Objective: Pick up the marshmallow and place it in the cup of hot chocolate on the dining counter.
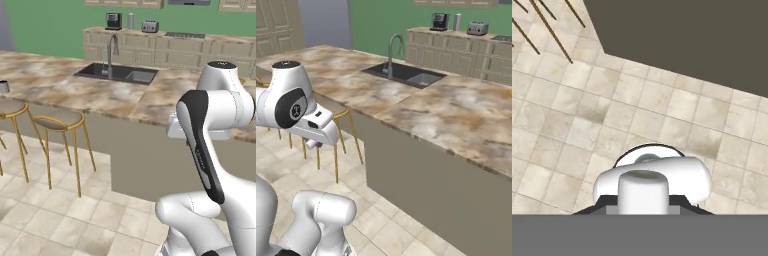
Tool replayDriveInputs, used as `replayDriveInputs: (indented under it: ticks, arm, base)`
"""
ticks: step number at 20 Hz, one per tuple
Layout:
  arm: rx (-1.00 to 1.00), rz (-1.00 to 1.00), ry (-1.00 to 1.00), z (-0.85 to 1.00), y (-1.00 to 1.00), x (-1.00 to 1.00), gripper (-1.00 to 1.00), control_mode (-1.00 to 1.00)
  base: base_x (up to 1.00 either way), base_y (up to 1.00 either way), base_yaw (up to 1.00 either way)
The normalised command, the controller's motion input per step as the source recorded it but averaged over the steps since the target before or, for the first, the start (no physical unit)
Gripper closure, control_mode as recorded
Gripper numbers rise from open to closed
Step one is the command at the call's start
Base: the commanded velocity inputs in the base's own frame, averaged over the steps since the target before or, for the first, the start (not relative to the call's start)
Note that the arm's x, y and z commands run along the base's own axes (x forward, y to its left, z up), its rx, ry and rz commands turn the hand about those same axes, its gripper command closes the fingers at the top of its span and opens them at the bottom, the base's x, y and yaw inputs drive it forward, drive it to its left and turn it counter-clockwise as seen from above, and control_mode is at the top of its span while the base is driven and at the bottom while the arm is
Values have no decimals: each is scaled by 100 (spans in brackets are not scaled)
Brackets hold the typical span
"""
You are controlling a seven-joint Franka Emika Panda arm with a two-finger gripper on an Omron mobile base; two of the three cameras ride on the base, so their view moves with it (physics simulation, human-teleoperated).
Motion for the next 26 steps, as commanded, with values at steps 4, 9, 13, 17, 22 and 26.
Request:
replayDriveInputs:
  ticks: [4, 9, 13, 17, 22, 26]
  arm:
    - [0, 0, 0, 0, 0, 0, 100, 100]
    - [0, 0, 0, 0, 0, 0, 100, 100]
    - [0, 0, 0, 0, 0, 0, 100, 100]
    - [0, 0, 0, 0, 0, 0, 100, 100]
    - [0, 0, 0, 0, 0, 0, 100, 100]
    - [0, 0, 0, 0, 0, 0, 100, 100]
  base:
    - [32, 100, -17]
    - [21, 100, -17]
    - [18, 100, -20]
    - [27, 100, -22]
    - [26, 100, -21]
    - [30, 100, -22]
